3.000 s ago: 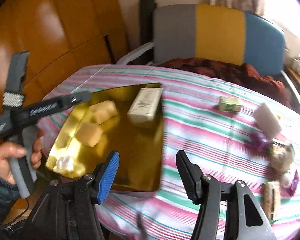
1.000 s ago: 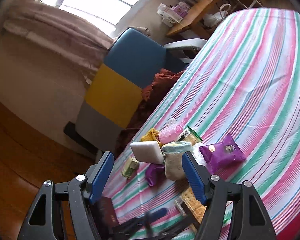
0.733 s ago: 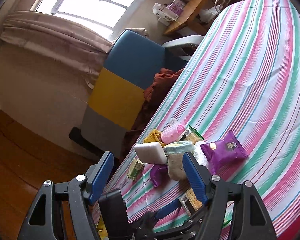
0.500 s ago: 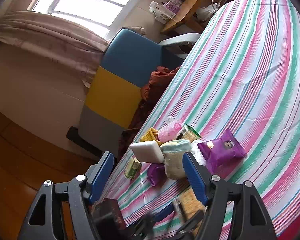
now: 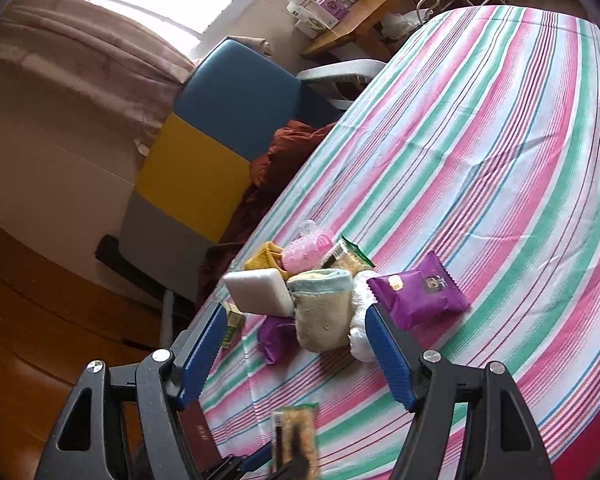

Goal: Organize objects
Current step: 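Grasp the cracker packet with the left gripper and lift it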

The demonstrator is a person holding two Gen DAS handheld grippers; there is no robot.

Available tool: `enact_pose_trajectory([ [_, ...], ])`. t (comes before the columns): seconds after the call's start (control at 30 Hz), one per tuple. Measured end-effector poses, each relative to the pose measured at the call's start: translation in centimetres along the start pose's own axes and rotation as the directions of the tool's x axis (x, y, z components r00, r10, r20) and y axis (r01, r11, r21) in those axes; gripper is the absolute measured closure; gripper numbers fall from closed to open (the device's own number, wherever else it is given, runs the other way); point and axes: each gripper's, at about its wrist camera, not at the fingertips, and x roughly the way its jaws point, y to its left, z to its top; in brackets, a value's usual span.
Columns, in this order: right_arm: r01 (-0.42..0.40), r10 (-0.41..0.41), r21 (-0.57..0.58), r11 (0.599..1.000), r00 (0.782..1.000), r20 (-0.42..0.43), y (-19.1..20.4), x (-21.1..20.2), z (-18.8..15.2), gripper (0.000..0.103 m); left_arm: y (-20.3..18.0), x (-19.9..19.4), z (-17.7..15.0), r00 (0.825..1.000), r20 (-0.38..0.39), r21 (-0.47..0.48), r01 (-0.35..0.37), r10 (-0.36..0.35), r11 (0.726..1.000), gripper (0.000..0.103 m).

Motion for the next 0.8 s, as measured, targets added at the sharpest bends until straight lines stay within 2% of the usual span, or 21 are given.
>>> enact_pose_trajectory([
  [0.1, 0.022, -0.022, -0.012, 1.0, 1.0, -0.007, 0.2, 0.2, -0.1, 0.029, 0.1, -0.3, -0.6, 1.0, -0.002, 0.015, -0.006, 0.006, 1.0, 0.05],
  [0.3, 0.065, -0.065, -0.031, 0.997, 0.998, -0.018, 0.3, 0.5, -0.1, 0.029, -1.3, -0.1, -0.8, 0.997, -0.014, 0.092, -0.072, 0.073, 0.993, 0.03],
  [0.37, 0.074, -0.075, -0.034, 0.997, 0.997, -0.02, 0.4, 0.5, -0.1, 0.029, -1.8, 0.0, -1.0, 0.995, -0.011, 0.121, -0.098, 0.101, 0.988, 0.028],
  [0.53, 0.099, -0.1, -0.032, 0.995, 0.995, -0.029, 0.4, 0.7, -0.1, 0.029, -2.3, 0.5, -1.5, 0.988, 0.021, 0.154, -0.152, 0.15, 0.976, 0.033],
  [0.67, 0.127, -0.128, -0.023, 0.992, 0.991, -0.037, 0.2, 1.0, -0.1, 0.029, -1.4, 0.0, -1.9, 0.985, 0.062, 0.135, -0.169, 0.162, 0.976, 0.048],
  [0.8, 0.174, -0.173, 0.002, 0.985, 0.984, -0.04, -0.4, 1.2, 0.0, 0.029, -1.2, -0.2, -2.4, 0.982, 0.103, 0.138, -0.174, 0.161, 0.975, 0.051],
])
